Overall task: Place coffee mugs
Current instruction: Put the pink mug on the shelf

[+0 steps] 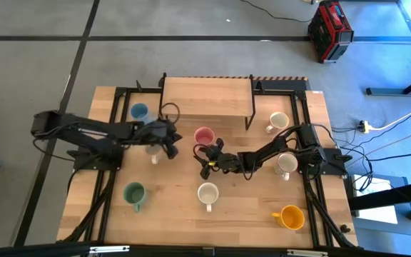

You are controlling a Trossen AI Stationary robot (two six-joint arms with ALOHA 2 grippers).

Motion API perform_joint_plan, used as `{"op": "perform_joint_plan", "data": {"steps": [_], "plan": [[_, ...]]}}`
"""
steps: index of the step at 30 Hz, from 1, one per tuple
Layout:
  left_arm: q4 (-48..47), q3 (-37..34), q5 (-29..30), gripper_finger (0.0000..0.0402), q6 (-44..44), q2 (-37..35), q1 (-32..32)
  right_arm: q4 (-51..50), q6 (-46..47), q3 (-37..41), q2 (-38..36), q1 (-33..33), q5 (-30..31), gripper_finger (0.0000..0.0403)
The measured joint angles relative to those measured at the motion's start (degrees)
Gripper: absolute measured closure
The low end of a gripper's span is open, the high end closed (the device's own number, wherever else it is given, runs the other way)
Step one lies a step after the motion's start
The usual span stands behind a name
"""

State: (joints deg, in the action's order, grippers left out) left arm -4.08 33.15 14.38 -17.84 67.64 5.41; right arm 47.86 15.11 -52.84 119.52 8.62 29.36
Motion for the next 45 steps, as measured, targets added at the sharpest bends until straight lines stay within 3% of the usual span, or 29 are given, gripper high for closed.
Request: {"op": "perform_joint_plan", "data": {"steps": [12, 18, 26, 31, 36, 45], "plan": [[0.3, 9.3, -0.2, 0.0392, 5.4, 17.2, 2.2, 0.0, 0.0, 0.0, 0.0, 0.0, 0.0, 0.0228], [0.4, 13.7, 0.0, 0.0392, 6.6, 22.6, 2.2, 0.0, 0.0, 0.0, 0.0, 0.0, 0.0, 0.0228], [-0.3, 14.7, -3.2, 0.0392, 6.3, 22.9, 0.8, -0.1, -0.4, 0.0, 0.0, 0.1, -0.2, 0.0228], [-0.9, 14.8, -9.6, 0.0392, 5.8, 22.9, -1.6, -0.6, -0.4, 0.0, 0.0, 0.0, -0.2, 0.0228], [-2.6, 14.8, -10.7, 0.0392, 4.6, 22.9, -3.4, -0.9, -0.4, 0.0, 0.0, 0.2, -1.0, 0.0228], [1.7, 14.8, -15.2, 0.0392, 4.5, 22.9, -3.8, -0.9, -0.4, 0.0, -0.1, 0.0, -0.5, 0.0228]]}}
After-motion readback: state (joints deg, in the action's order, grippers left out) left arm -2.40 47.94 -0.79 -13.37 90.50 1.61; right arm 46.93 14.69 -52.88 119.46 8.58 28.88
